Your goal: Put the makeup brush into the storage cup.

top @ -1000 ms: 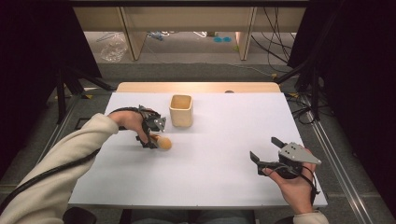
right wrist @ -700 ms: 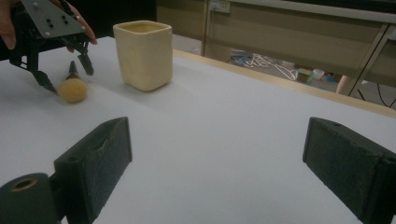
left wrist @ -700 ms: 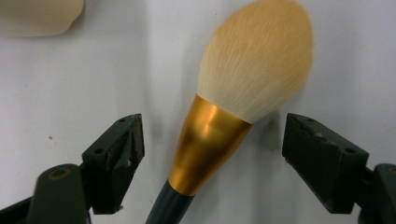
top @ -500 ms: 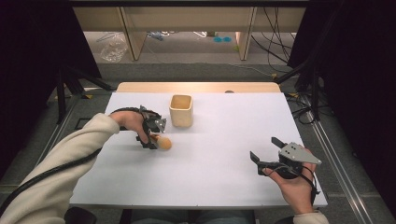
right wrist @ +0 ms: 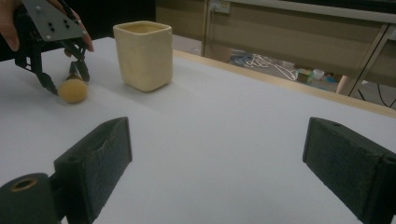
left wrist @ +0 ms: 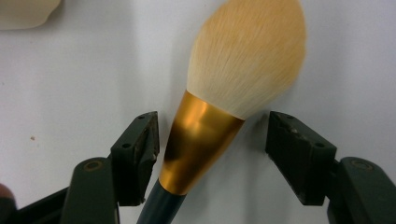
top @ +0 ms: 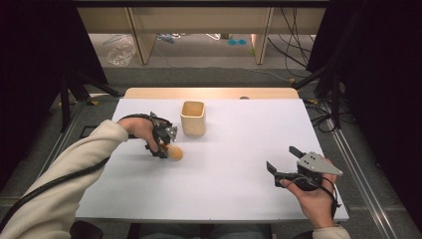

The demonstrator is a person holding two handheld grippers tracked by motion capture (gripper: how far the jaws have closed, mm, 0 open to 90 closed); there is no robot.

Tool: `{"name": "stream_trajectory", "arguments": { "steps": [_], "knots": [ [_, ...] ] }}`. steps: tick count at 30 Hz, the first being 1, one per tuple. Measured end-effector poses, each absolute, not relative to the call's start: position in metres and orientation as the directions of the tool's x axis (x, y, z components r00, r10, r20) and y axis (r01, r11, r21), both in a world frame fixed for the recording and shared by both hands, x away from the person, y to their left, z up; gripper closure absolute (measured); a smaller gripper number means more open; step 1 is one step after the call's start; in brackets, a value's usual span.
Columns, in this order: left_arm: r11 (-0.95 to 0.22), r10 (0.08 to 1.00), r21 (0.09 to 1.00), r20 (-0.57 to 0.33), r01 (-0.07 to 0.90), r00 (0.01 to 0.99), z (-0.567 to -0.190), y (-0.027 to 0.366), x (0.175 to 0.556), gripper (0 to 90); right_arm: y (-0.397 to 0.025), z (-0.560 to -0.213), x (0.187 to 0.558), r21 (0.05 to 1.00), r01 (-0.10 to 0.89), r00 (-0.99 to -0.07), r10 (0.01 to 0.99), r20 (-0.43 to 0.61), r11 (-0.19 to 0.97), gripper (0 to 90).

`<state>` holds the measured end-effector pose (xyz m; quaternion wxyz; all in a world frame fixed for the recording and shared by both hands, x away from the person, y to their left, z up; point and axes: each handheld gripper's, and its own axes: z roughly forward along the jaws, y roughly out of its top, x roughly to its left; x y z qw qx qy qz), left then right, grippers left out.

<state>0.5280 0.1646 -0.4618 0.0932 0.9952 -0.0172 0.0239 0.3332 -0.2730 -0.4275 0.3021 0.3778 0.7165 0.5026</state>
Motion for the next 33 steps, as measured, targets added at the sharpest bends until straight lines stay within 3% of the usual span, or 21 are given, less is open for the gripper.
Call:
{"name": "stream_trajectory", "arguments": {
  "steps": [25, 33],
  "knots": [
    [-0.989, -0.021, 0.147, 0.006, -0.022, 1.000, -0.4593, 0.1620, 0.5283, 57.9, -0.2730, -0.4275, 0.3329, 0.949, 0.239, -0.536, 0.843, -0.047, 0.206, 9.2],
    [-0.990, -0.017, 0.139, 0.000, -0.016, 1.000, -0.4587, 0.1626, 0.5288, 60.7, -0.2730, -0.4277, 0.3331, 0.948, 0.241, -0.534, 0.844, -0.048, 0.207, 9.3]
  ]
}}
